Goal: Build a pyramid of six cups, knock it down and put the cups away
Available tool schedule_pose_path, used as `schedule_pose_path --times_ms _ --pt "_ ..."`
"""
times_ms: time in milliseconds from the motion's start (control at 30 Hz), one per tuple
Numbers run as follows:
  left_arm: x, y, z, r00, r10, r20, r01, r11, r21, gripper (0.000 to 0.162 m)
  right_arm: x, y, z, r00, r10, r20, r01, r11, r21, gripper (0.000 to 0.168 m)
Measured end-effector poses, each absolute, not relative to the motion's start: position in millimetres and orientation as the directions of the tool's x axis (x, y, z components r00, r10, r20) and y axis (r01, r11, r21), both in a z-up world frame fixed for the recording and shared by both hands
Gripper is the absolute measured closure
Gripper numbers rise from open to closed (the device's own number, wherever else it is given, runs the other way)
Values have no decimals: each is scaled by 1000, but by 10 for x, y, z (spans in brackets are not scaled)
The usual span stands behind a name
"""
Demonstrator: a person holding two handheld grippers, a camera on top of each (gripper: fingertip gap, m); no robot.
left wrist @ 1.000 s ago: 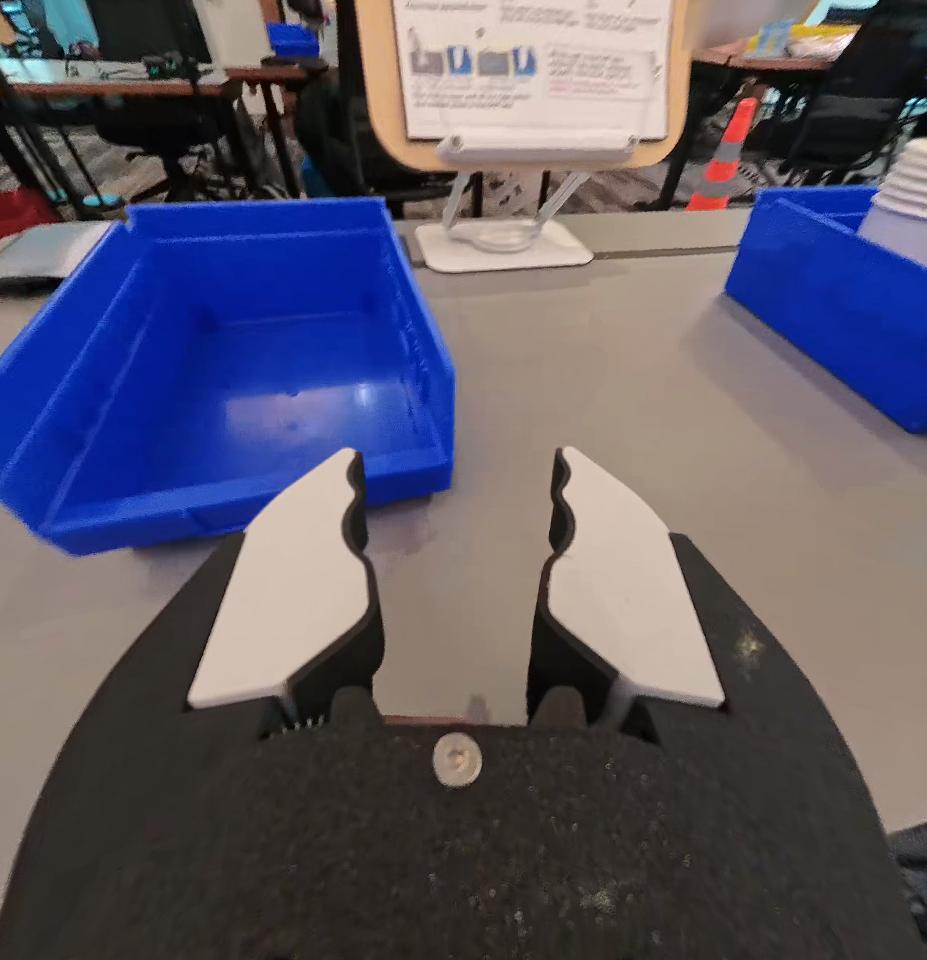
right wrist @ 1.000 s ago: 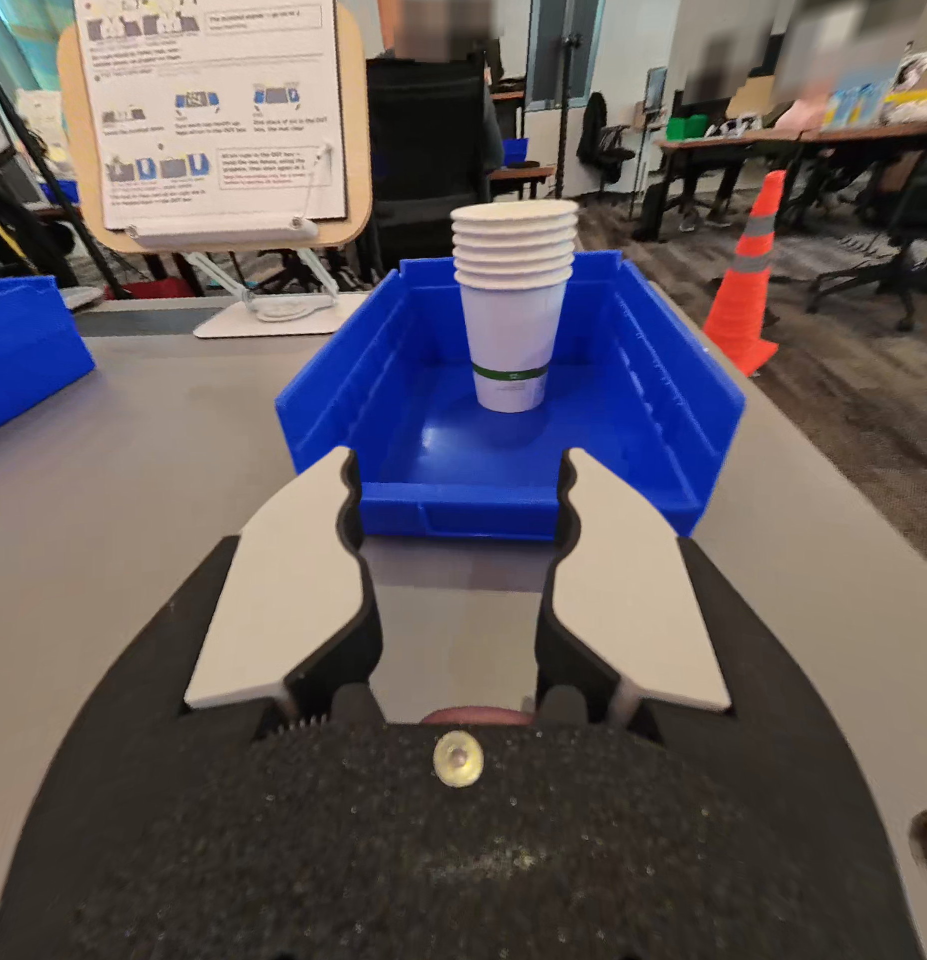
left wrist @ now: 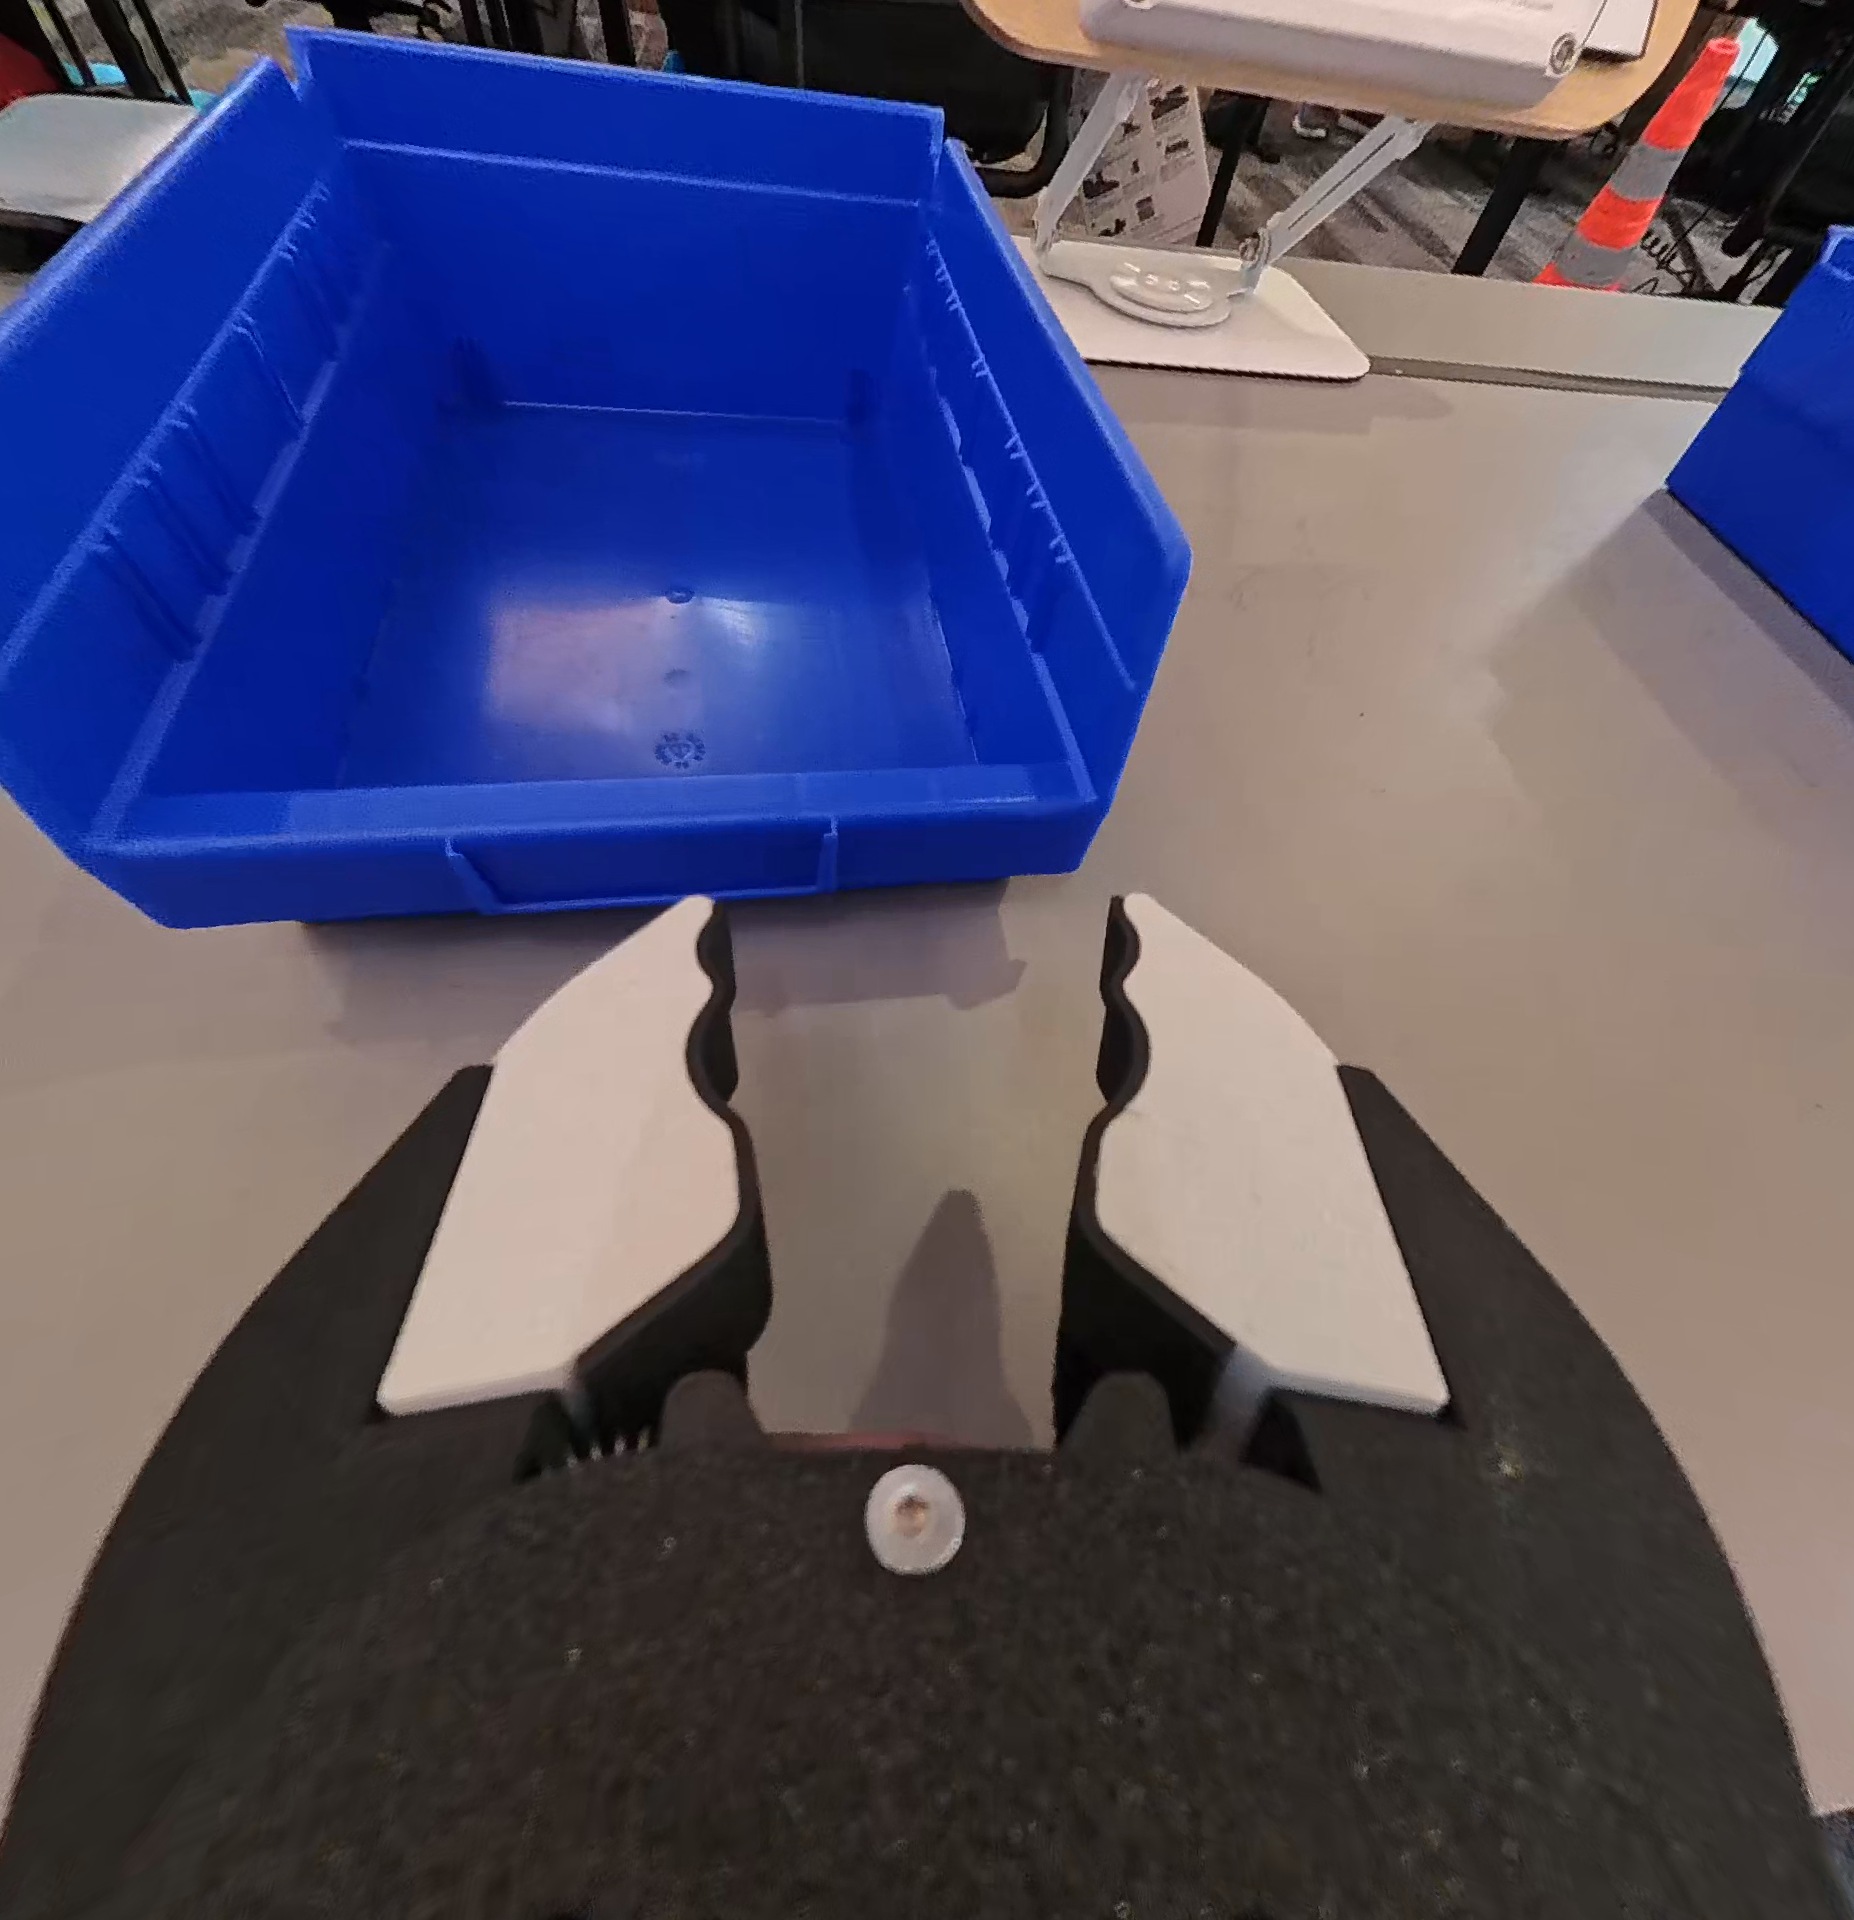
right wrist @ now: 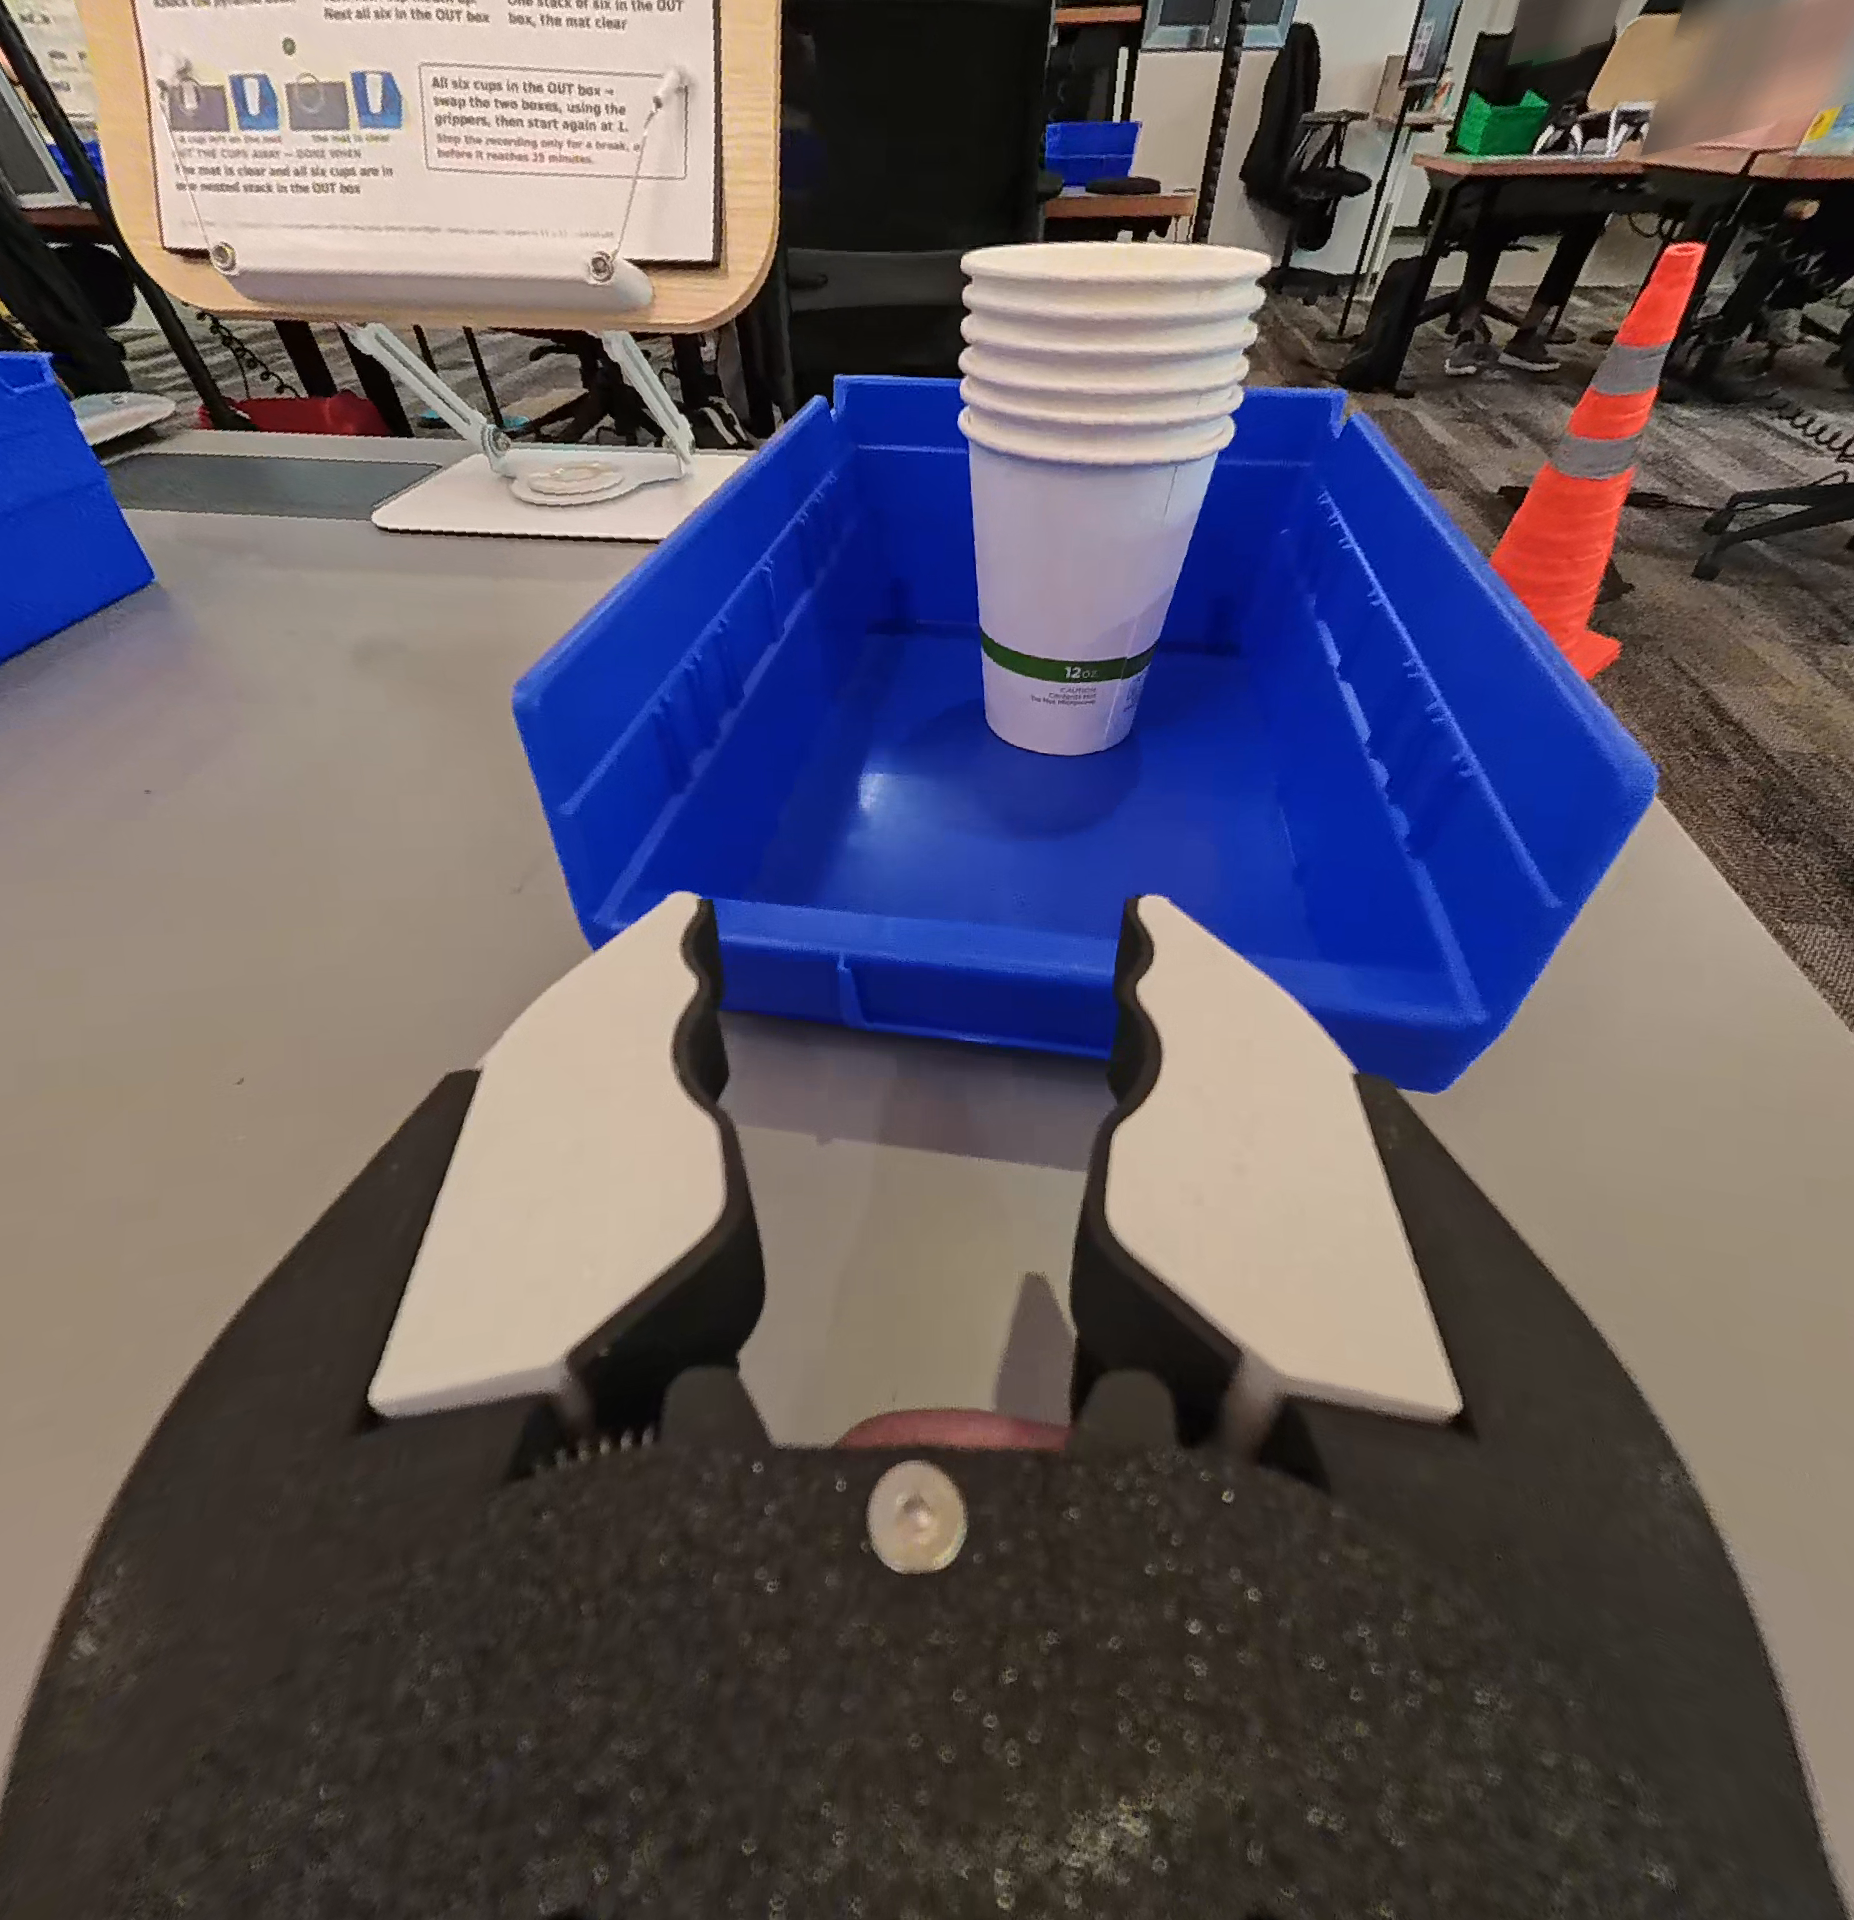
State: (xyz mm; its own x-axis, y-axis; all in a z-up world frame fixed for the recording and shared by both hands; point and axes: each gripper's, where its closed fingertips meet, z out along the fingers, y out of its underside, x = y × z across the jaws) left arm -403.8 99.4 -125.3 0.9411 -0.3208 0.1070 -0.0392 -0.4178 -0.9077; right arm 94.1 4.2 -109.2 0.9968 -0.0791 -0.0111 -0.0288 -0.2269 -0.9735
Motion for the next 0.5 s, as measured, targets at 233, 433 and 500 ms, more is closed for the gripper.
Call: schedule_pose_path --times_ms 233,433,500 --pt "-3988 961 -1236 936 -337 97 -53 -410 -910 95 940 11 -1090 997 -80 -15 -33 -226 -974 97" --pt "-3371 811 -1154 839 -515 179 -57 -409 -911 91 962 3 -1088 996 -88 -2 -22 -228 -973 97" --pt "-2663 587 -1042 702 -677 221 -111 -411 -905 86 1021 -4 -1076 994 -108 2 -23 -225 -974 97"
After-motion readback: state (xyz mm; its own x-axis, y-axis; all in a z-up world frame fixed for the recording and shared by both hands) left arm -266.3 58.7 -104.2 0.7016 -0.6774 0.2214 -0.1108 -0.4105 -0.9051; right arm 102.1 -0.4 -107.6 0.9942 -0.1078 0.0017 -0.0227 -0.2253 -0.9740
